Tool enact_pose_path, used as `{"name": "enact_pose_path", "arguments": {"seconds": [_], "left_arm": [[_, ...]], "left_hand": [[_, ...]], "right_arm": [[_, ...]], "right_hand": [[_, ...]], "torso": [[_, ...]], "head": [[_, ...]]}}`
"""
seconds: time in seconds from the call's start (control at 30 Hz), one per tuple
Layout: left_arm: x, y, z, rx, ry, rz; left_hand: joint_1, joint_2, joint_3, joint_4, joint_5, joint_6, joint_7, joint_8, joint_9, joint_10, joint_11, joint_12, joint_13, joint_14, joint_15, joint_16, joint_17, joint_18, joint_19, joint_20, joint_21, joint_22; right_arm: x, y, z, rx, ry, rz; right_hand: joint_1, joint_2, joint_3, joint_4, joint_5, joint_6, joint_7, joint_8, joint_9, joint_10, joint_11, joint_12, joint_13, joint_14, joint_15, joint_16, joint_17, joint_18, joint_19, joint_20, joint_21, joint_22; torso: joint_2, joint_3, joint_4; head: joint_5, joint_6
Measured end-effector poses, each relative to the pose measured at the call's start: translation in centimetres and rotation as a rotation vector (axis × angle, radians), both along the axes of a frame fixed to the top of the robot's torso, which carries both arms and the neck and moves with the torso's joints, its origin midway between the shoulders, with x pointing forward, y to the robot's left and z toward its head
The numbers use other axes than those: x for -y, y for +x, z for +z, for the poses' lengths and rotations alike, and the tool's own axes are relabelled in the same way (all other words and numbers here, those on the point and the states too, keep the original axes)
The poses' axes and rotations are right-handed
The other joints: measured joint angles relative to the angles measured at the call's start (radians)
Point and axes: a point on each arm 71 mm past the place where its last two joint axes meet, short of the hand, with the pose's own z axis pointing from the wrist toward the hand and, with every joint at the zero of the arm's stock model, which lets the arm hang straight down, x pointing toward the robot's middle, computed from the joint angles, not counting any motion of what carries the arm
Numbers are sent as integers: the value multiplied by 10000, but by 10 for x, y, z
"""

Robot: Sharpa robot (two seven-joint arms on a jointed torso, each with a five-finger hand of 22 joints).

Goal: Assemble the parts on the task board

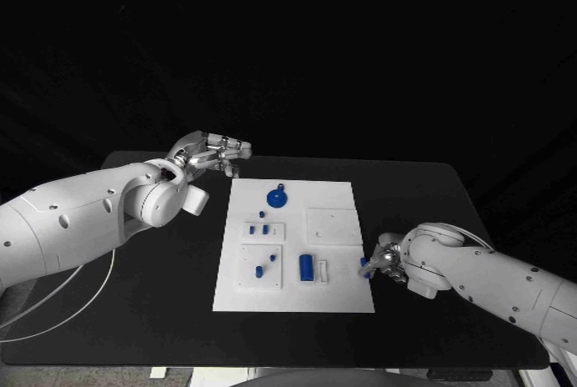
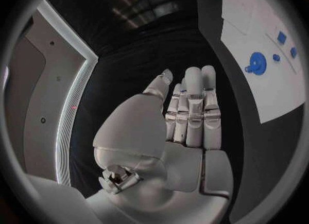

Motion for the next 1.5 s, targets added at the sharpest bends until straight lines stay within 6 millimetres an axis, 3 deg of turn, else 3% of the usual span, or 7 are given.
{"name": "enact_pose_path", "arguments": {"seconds": [0.1, 0.2, 0.33, 0.63, 0.7, 0.97, 1.5], "left_arm": [[0, 0, 0, -3, 1, 0], [0, 0, 0, -5, 3, 3], [-1, 0, 0, -10, 8, 9], [-2, 0, 0, -17, 15, 20], [-2, 0, 0, -19, 18, 24], [-2, 0, -1, -26, 22, 25], [-2, 0, -1, -37, 28, 25]], "left_hand": [[0, 0, 0, 0, 0, 0, 0, 0, 0, 0, 0, 0, 0, 0, 0, 0, 0, 0, 0, 0, -12, 0], [0, 0, 0, 0, 0, 0, 0, 0, 0, 0, 0, 0, 0, 0, 0, 0, 0, 0, 0, 0, -12, -1], [0, 0, 1, 54, 0, -36, -36, 0, 0, 0, 0, 0, -1, 0, 0, 0, 0, 0, 0, 0, -12, -1], [0, 0, 1, 54, 0, -37, -35, 0, 0, 0, 0, 0, 0, 0, 0, 0, 0, 1, 0, 0, -12, -2], [0, 0, 1, 54, 0, -72, 0, 0, 0, 0, 0, 0, 0, 0, 0, 0, 0, 0, 0, 0, -12, -2], [0, 0, 1, 54, 0, -72, 0, 0, 0, 0, 0, 0, 0, 0, 0, 0, 0, 0, 0, 0, -12, -3], [0, 0, 1, 54, 39, -72, 0, 0, 0, 0, 0, 0, 0, 0, 0, 0, 0, 0, 0, 0, -11, -4]], "right_arm": [[0, 1, -1, 25, 5, -21], [0, 2, -2, 64, 27, -42], [0, 1, -2, 156, 88, -76], [1, -1, -2, 514, 305, -144], [2, -2, -1, 611, 354, -150], [5, -1, 13, 1274, 645, -271], [-15, 2, 37, 2120, 1304, -126]], "right_hand": [[-69, 69, 115, -115, 0, 51, -23, 1, 13, 0, -1, -1, 5, 0, 0, 0, -1, -8, 0, 0, 0, 10], [-116, 171, 373, -158, -1, 64, -39, 0, 596, -22, -21, 3, 11, 0, 0, 0, -10, -17, 0, 0, 0, 21], [-113, 170, 737, -263, 101, 249, -175, 0, 598, 33, -74, 82, 38, 25, -21, 1, -11, -64, 0, 0, 0, 33], [-19, 97, 1036, -533, 1067, 407, -162, -147, 569, 55, -93, 118, 57, 52, -21, 1, -40, -78, 1, 0, 37, 40], [22, 58, 1053, -551, 1161, 409, -161, -150, 103, 70, -108, 120, 57, 52, -20, 0, -40, -78, 0, 0, 37, 40], [49, 34, 1456, -957, 1268, 493, -142, -110, 61, 98, -68, 127, 56, 49, -18, 0, -49, -79, 0, 0, 90, 39], [115, -32, 1330, -894, 1429, 607, -177, -87, 74, 143, -41, 125, 76, 48, -17, 26, -98, -82, 0, 0, 151, 37]], "torso": [[2, 5, 1], [4, 5, 1], [4, 5, 1], [3, 5, 0], [2, 5, -2], [0, -1, -10], [-2, -5, 5]], "head": [[3, -10], [9, -14], [16, -8], [28, 18], [28, 23], [30, 36], [63, 33]]}}
